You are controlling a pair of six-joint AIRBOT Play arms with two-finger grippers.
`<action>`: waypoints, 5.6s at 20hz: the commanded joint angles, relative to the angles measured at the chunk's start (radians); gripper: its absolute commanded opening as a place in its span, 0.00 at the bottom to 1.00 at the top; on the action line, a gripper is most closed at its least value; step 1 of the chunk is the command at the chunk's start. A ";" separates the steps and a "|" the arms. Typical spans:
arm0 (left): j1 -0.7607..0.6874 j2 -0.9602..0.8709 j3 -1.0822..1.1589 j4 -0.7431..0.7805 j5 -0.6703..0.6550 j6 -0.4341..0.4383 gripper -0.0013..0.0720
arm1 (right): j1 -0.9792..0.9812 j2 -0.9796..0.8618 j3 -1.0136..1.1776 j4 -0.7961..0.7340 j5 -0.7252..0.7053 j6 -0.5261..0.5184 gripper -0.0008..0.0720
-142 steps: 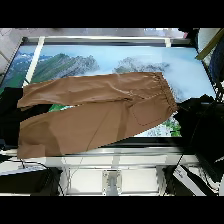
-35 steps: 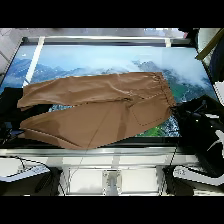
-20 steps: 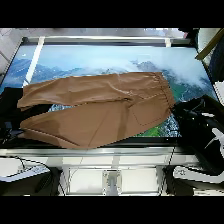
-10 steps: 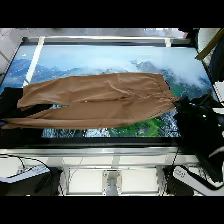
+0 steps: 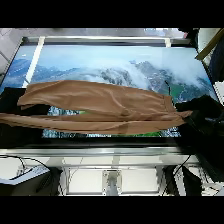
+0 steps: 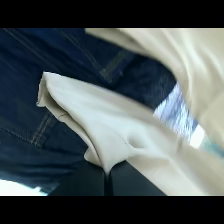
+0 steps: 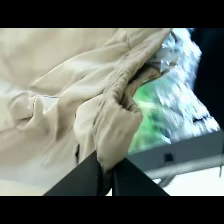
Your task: Fold the clothes and pants, and hang the long-sleeved shirts on hangers.
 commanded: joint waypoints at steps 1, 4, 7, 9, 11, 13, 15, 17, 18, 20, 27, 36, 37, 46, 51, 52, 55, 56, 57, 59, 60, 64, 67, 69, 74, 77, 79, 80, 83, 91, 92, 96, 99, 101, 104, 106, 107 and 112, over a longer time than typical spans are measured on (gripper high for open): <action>-0.064 -0.021 0.061 0.000 0.073 -0.072 0.03 | -0.014 0.020 0.001 -0.035 -0.021 0.050 0.05; -0.206 -0.121 0.154 0.055 0.156 -0.173 0.03 | -0.014 -0.071 0.001 0.066 -0.166 0.050 0.05; -0.324 -0.252 0.271 0.147 0.251 -0.325 0.03 | -0.009 -0.193 0.001 0.147 -0.239 0.018 0.05; -0.395 -0.338 0.354 0.150 0.305 -0.337 0.03 | 0.037 -0.267 0.001 0.176 -0.302 0.001 0.05; -0.452 -0.408 0.414 0.161 0.384 -0.380 0.03 | 0.108 -0.329 0.001 0.190 -0.417 0.001 0.05; -0.494 -0.462 0.446 0.206 0.469 -0.438 0.03 | 0.168 -0.383 0.001 0.199 -0.553 0.004 0.05; -0.526 -0.502 0.453 0.213 0.551 -0.445 0.03 | 0.208 -0.437 0.001 0.237 -0.656 0.005 0.05; -0.558 -0.534 0.453 0.214 0.618 -0.444 0.03 | 0.245 -0.491 0.006 0.259 -0.721 0.005 0.05; -0.571 -0.548 0.453 0.214 0.649 -0.444 0.03 | 0.266 -0.518 0.022 0.259 -0.742 0.005 0.05; -0.595 -0.580 0.453 0.213 0.706 -0.444 0.03 | 0.314 -0.566 0.074 0.258 -0.777 0.004 0.05; -0.655 -0.640 0.453 0.204 0.824 -0.445 0.25 | 0.384 -0.614 0.177 0.256 -0.995 0.055 0.33; -0.669 -0.496 0.453 0.088 0.874 -0.364 0.85 | 0.360 -0.615 0.280 0.075 -0.859 0.089 0.54; -0.684 -0.462 0.453 0.084 0.861 -0.301 0.85 | 0.320 -0.626 0.315 0.061 -0.764 0.142 0.54; -1.122 -0.388 0.477 0.078 0.621 0.016 0.85 | 0.131 -0.952 0.673 0.075 -0.257 -0.002 0.89; -1.386 -0.411 0.477 0.101 0.625 0.103 0.85 | 0.145 -1.168 0.812 0.079 -0.137 -0.034 0.91; -1.419 -0.423 0.477 0.114 0.625 0.102 0.85 | 0.153 -1.197 0.818 0.079 -0.138 -0.056 0.92; -1.482 -0.465 0.477 0.149 0.624 0.102 0.85 | 0.167 -1.241 0.818 0.076 -0.148 -0.090 0.92; -1.490 -0.477 0.477 0.149 0.624 0.101 0.85 | 0.167 -1.249 0.817 0.076 -0.142 -0.099 0.92; -1.493 -0.489 0.477 0.149 0.624 0.098 0.85 | 0.167 -1.251 0.817 0.071 -0.139 -0.103 0.92; -1.495 -0.503 0.477 0.148 0.623 0.098 0.85 | 0.169 -1.252 0.818 0.074 -0.117 -0.117 0.92; -1.495 -0.505 0.477 0.149 0.623 0.098 0.85 | 0.173 -1.251 0.818 0.077 -0.095 -0.137 0.92; -1.495 -0.505 0.477 0.148 0.624 0.098 0.85 | 0.224 -1.252 0.817 0.074 -0.067 -0.158 0.92; -1.495 -0.505 0.477 0.149 0.624 0.098 0.85 | 0.282 -1.263 0.817 0.078 -0.069 -0.182 0.87; -1.494 -0.506 0.477 0.149 0.624 0.098 0.85 | 0.302 -1.263 0.818 0.106 -0.071 -0.192 0.72; -1.501 -0.534 0.477 0.139 0.620 0.098 0.02 | 0.304 -1.238 0.830 0.273 -0.050 -0.215 0.05; -1.516 -0.581 0.477 0.078 0.608 0.044 0.03 | 0.304 -1.186 0.897 0.367 0.008 -0.212 0.05; -1.535 -0.629 0.477 -0.006 0.549 0.037 0.03 | 0.313 -1.146 0.968 0.433 0.058 -0.174 0.05; -1.548 -0.655 0.477 -0.041 0.520 0.037 0.03 | 0.327 -1.130 1.009 0.431 0.067 -0.134 0.05; -1.608 -0.736 0.477 -0.079 0.497 0.037 0.03 | 0.415 -1.122 1.145 0.397 0.064 0.026 0.05; -1.485 -0.652 0.479 0.046 0.461 -0.008 0.03 | 0.756 -1.134 1.239 0.191 -0.029 0.283 0.05; -1.434 -0.605 0.479 0.062 0.432 -0.008 0.03 | 0.798 -1.137 1.239 0.189 -0.049 0.295 0.05; -1.205 -0.412 0.479 0.060 0.299 -0.007 0.03 | 1.005 -1.155 1.239 0.186 -0.301 0.299 0.05; -1.079 -0.312 0.479 0.052 0.220 -0.007 0.03 | 1.144 -1.221 1.239 0.181 -0.453 0.320 0.05; -1.035 -0.280 0.479 0.052 0.170 -0.007 0.03 | 1.220 -1.274 1.239 0.181 -0.536 0.320 0.33; -1.018 -0.275 0.478 0.053 0.103 -0.006 0.03 | 1.272 -1.309 1.239 0.185 -0.610 0.319 0.70; -1.019 -0.277 0.476 0.052 0.097 -0.006 0.03 | 1.258 -1.302 1.242 0.183 -0.597 0.315 0.70; -1.020 -0.278 0.476 0.052 0.097 -0.006 0.03 | 1.234 -1.300 1.255 0.175 -0.554 0.313 0.70; -1.019 -0.278 0.476 0.053 0.096 0.012 0.03 | 0.989 -1.244 1.345 -0.136 -0.017 0.310 0.70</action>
